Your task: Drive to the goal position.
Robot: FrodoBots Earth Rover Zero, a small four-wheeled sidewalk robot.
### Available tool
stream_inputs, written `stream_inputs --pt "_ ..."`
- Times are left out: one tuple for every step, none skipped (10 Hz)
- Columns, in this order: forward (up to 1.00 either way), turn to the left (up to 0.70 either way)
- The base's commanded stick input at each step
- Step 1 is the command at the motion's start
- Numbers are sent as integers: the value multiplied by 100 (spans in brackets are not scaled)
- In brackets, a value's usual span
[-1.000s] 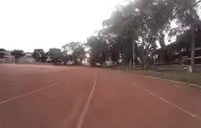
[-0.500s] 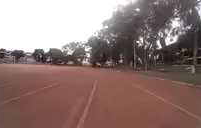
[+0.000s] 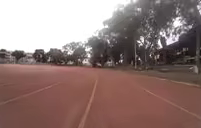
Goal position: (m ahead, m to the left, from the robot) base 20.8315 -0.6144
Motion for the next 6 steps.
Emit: stream_inputs --pt "50 0" --pt "50 0" --pt "50 0" --pt "50 0" --pt "50 0" --pt "50 0"
